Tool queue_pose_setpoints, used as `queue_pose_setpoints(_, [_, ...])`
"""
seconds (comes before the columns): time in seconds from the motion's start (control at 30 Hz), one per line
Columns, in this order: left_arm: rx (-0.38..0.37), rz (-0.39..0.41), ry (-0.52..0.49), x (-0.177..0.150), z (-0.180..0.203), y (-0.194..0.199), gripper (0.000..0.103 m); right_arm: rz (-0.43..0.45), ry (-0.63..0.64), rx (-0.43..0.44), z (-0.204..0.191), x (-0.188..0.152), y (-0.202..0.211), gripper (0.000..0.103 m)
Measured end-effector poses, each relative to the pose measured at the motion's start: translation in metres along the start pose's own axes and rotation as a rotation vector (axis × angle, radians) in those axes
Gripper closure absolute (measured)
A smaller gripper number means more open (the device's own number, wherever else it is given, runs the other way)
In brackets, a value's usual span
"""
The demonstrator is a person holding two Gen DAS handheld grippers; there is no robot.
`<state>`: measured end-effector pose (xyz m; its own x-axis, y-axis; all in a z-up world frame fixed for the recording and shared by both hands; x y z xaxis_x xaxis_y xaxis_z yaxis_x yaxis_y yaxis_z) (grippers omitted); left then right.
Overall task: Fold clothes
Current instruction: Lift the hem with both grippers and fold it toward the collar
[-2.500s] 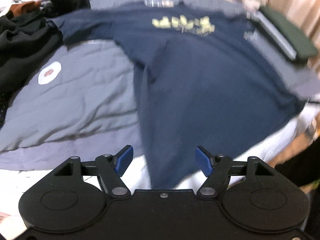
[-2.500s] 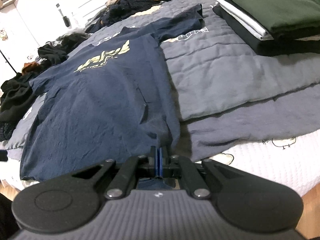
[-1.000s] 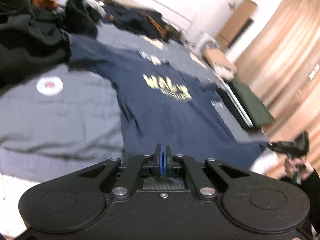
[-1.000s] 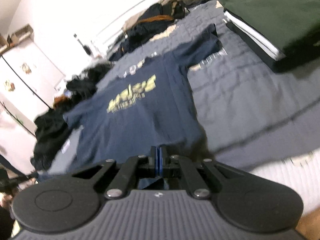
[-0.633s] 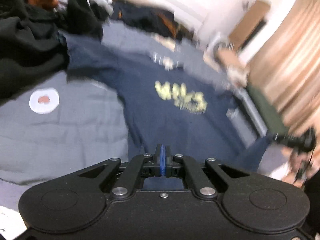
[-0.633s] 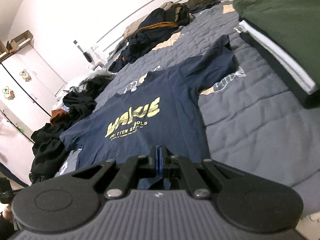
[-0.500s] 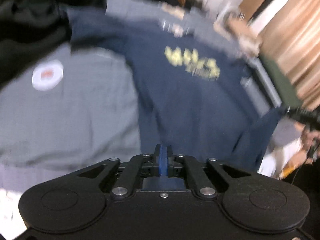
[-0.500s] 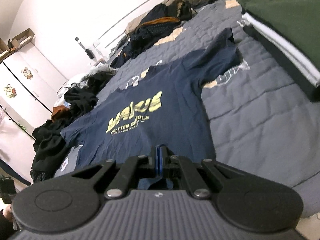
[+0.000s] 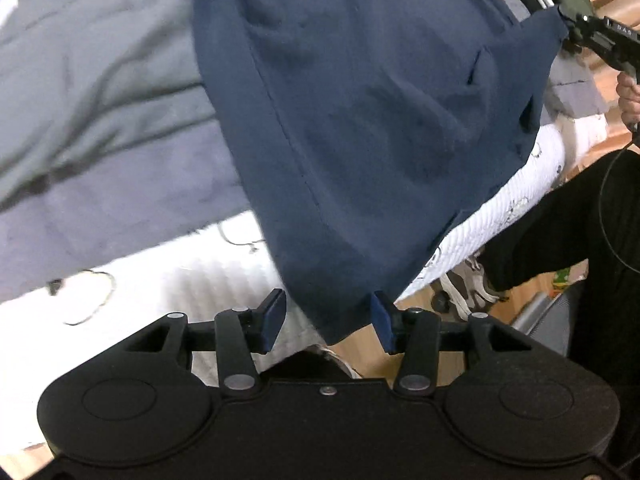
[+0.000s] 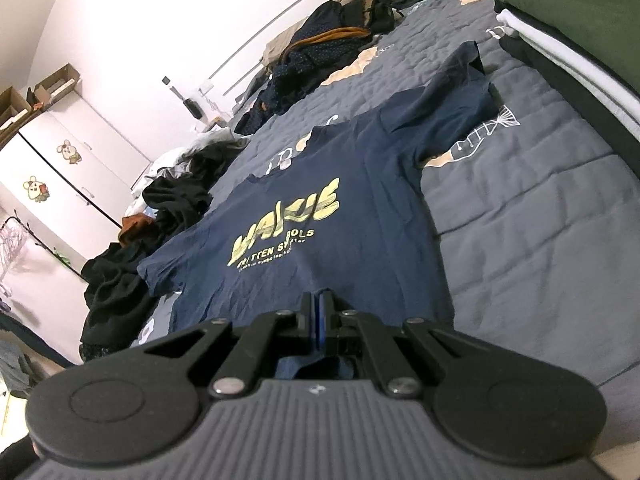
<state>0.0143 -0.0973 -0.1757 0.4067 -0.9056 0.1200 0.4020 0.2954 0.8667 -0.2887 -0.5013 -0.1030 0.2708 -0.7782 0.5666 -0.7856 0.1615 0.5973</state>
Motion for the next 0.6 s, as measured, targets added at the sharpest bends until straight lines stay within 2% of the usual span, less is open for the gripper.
queue_pose_setpoints(0.03, [-0.01,0.002,-0.001,0.001,0.001,0.0,0.058,-0.001,-0.002,0.002,0.0,0.0,-0.001,0.101])
queue_pose_setpoints(0.1, [-0.029,0.013,0.006,0.003,0.001,-0.001,0.068,-0.002,-0.007,0.007,0.0,0.0,-0.002,0.101])
queue_pose_setpoints(0.13, [-0.032,0.022,0.003,0.003,0.002,0.0,0.083,-0.001,-0.007,0.009,0.0,0.0,-0.002,0.101])
queue_pose_setpoints(0.17, [-0.035,0.031,0.0,0.004,0.002,0.002,0.09,0.0,-0.008,0.01,0.0,0.0,-0.003,0.101])
queue_pose_setpoints(0.2, [-0.038,0.04,-0.004,0.004,0.003,0.003,0.094,0.001,-0.009,0.012,0.0,0.0,-0.004,0.101])
queue_pose_setpoints(0.23, [-0.045,0.068,-0.009,0.005,0.004,0.008,0.095,0.002,-0.011,0.014,-0.001,0.001,-0.004,0.101])
queue_pose_setpoints(0.33, [-0.063,0.232,-0.008,0.01,0.007,0.039,0.097,0.019,-0.03,0.027,0.001,0.003,-0.003,0.101])
queue_pose_setpoints(0.6, [-0.05,0.607,0.077,0.031,-0.003,0.107,0.097,0.099,-0.084,0.051,0.003,0.018,0.0,0.101])
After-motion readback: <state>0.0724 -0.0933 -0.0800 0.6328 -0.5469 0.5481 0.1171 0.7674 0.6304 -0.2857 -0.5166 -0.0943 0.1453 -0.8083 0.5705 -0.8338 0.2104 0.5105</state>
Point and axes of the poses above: each gripper's, at about its wrist camera, not at the fingertips, and y roughly against the way its jaws point, z to its right, x to its top, the point moved 5 cm from there along -y, roughly the way its jaws point, and after that the axes turned 6 degrees about -x, right-handed, at the moved point
